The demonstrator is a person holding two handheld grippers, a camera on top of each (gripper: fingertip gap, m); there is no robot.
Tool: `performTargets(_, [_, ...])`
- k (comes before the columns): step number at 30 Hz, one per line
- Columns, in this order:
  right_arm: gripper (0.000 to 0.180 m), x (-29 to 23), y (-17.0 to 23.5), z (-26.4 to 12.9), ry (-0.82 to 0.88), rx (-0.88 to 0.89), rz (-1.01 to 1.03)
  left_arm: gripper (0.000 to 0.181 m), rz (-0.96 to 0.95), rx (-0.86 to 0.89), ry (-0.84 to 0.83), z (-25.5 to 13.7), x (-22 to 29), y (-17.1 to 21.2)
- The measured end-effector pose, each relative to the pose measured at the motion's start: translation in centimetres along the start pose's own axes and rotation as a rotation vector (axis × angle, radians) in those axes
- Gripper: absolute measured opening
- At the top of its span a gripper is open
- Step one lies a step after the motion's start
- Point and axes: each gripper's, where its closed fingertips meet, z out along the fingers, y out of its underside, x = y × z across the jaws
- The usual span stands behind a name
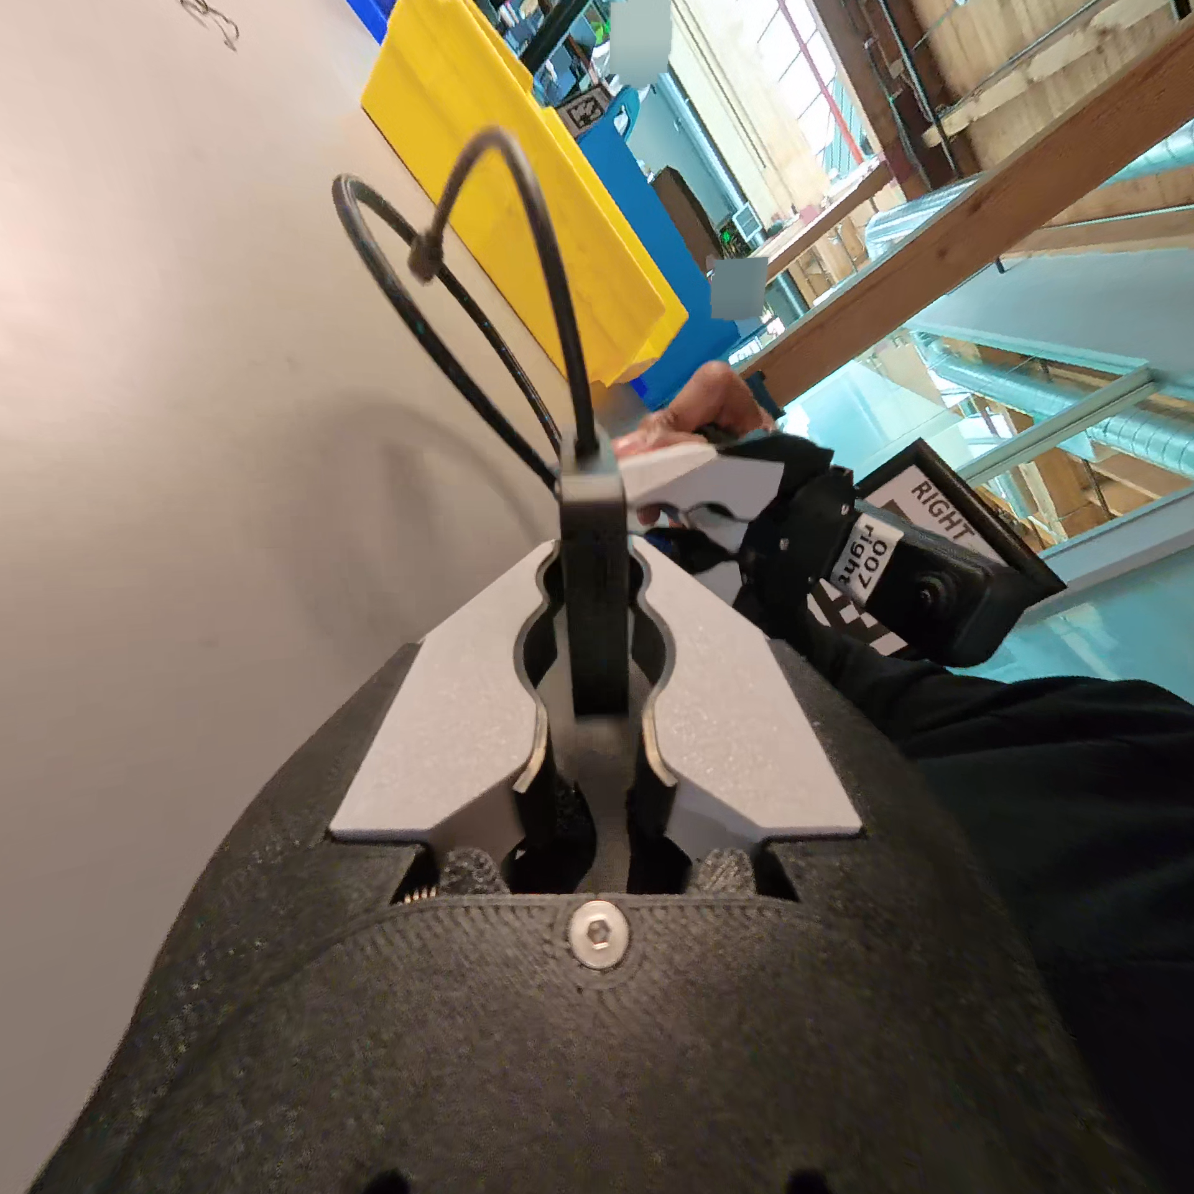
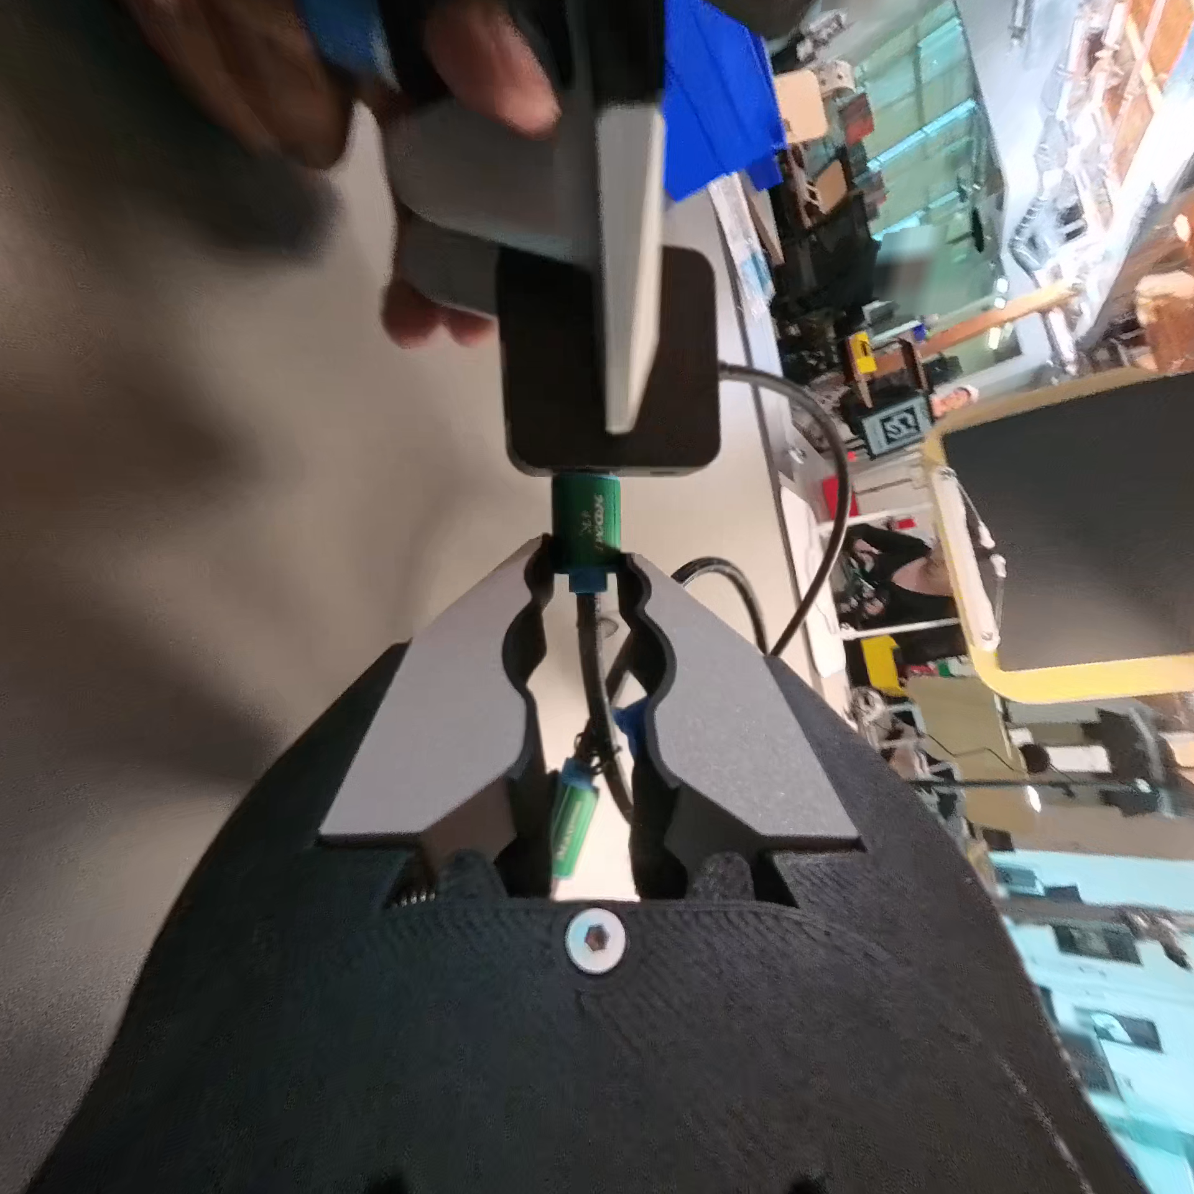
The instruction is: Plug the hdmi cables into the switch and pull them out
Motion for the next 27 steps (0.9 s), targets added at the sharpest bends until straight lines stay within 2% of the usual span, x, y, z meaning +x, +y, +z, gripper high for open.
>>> performTargets(4, [0.02,-0.6,-0.9,-0.2,-0.041,0.049,0.015,0.024,-0.007,0.013,-0.056,0.1,-0.7,0.0])
performTargets(6, [0.02,-0.9,-1.1,0.0,-0.039,0.043,-0.009,0.015,-0.009,0.031,-0.048,0.1,-0.7,-0.3])
performTargets(9, [0.021,-1.0,-1.1,-0.1,-0.063,0.063,0.036,0.014,0.036,0.054,-0.051,-0.2,-0.3,-0.5])
performTargets(12, [0.006,-0.8,-0.7,-0.4,-0.062,0.051,0.034,0.014,0.049,0.103,-0.074,-1.0,-0.6,-1.1])
performTargets(18, [0.006,-1.1,-1.1,-0.8,-0.076,0.062,0.035,0.015,0.066,0.07,-0.047,-1.2,0.0,-0.5])
performTargets(23, [0.006,-0.7,-1.3,-0.9,-0.04,0.06,-0.006,0.014,0.072,0.068,-0.05,-1.5,-0.1,-0.6])
performTargets(27, [0.006,-0.4,-2.3,-1.3,-0.053,0.093,0.039,0.013,0.112,0.085,-0.061,-2.1,0.8,-1.6])
